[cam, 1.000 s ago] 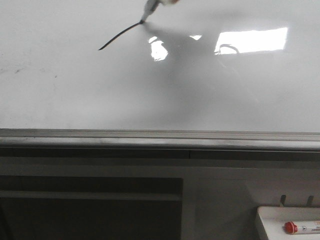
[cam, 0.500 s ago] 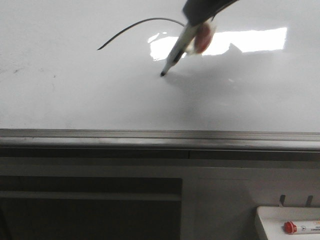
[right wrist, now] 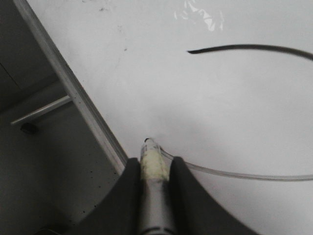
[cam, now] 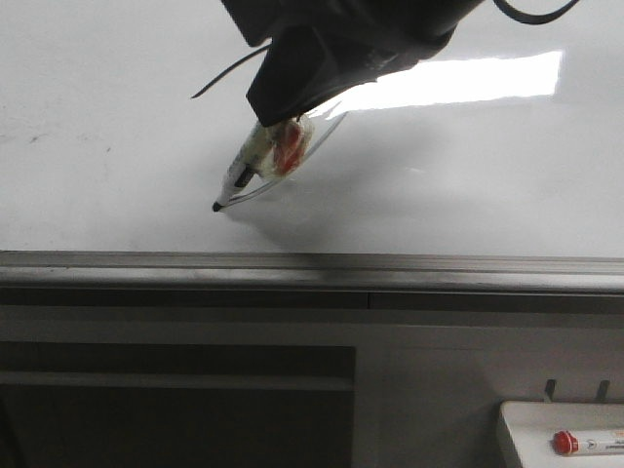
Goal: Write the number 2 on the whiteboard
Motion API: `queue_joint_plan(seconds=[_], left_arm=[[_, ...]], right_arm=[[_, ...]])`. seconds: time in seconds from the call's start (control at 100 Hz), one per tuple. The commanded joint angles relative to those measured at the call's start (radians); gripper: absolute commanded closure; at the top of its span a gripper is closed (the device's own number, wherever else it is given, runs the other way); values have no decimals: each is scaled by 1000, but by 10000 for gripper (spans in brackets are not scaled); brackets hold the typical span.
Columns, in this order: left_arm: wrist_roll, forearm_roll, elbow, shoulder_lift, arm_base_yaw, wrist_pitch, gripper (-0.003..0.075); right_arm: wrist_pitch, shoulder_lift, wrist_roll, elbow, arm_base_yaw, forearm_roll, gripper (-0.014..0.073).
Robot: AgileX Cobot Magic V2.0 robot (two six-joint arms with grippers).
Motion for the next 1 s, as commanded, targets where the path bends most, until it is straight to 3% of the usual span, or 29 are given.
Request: queue_joint_plan(seconds=[0.0, 0.36, 0.51, 0.6, 0.74, 0.99], left_arm=[[-10, -9, -21, 14, 2, -79, 741], [-10, -4, -21, 14, 2, -79, 741], [-10, 4, -21, 14, 2, -79, 741], [-10, 16, -21, 14, 2, -79, 741], [-10, 16, -21, 14, 2, -79, 741], [-10, 16, -21, 14, 2, -79, 741]], right_arm=[[7, -36, -16, -15, -73, -87, 655], [259, -242, -16, -13, -358, -178, 655], [243, -288, -16, -13, -436, -177, 655], [226, -298, -16, -16, -437, -171, 655], [228, -360, -26, -39, -393, -28, 655], [226, -519, -28, -125, -172, 39, 655]])
